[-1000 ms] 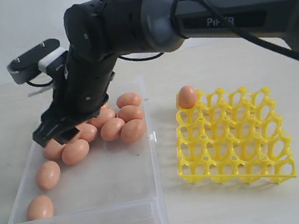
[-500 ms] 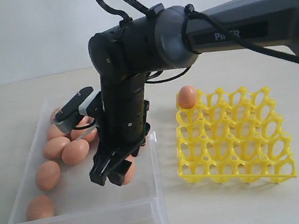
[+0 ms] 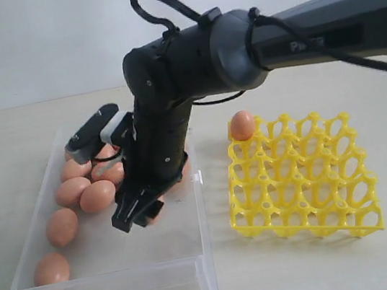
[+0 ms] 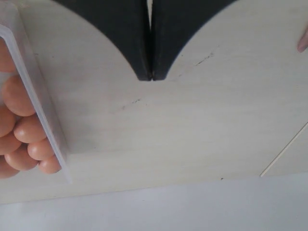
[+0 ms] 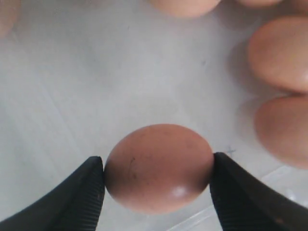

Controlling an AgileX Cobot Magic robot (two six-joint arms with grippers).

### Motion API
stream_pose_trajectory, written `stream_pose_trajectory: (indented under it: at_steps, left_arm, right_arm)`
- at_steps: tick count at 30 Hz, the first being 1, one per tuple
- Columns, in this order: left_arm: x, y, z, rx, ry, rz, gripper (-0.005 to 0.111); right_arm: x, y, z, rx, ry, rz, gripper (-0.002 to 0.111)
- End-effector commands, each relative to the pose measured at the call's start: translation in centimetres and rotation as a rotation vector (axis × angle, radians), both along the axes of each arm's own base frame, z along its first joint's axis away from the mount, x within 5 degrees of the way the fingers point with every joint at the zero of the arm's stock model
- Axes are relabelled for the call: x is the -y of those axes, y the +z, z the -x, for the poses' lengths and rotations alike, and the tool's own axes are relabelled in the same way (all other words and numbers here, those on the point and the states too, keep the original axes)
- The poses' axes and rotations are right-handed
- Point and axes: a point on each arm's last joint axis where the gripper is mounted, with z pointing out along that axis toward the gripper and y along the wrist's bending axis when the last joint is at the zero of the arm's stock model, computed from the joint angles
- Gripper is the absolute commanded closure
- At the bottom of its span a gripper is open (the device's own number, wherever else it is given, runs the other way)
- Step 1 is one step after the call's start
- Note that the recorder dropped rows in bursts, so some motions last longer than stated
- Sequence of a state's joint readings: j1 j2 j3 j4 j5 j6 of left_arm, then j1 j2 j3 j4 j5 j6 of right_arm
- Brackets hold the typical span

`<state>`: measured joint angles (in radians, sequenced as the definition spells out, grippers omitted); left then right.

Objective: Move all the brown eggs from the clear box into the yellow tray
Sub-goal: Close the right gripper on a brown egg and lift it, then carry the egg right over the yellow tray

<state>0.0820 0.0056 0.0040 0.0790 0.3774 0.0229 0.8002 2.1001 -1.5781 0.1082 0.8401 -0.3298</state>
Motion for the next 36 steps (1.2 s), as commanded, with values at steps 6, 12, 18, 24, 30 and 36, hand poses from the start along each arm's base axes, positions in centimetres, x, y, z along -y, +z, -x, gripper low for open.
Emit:
stream_pose_trajectory:
  at_steps: [6,12,18,24,30,36]
  left_arm:
    - [0.1,0.2,0.0,0.011,-0.006,0.009,0.107]
    - [0.1,0.2,0.0,0.011,-0.006,0.009,0.107]
    - [0.1,0.2,0.0,0.011,-0.006,0.009,0.107]
    - [0.1,0.2,0.0,0.011,-0.006,0.009,0.107]
    - [0.1,0.2,0.0,0.011,-0.006,0.009,0.107]
    - [0.1,0.2,0.0,0.011,-0.006,0.009,0.107]
  right_arm:
    - [4.1,2.9,0.8,0.255,0.103,-0.047,0.108]
    - [8.6,4.0,1.2,0.376,-0.070,-0.164,0.108]
    - [13.2,5.0,0.9,0.465,-0.185,-0.209,0.108]
    - [18.9,3.6,-1.7,0.466,-0.376,-0.157,0.108]
    - [21.3,0.5,-3.8,0.438,-0.458,-0.123,0.108]
    - [21.0,-3.6,-4.6,0.387,-0.419,-0.075,0.108]
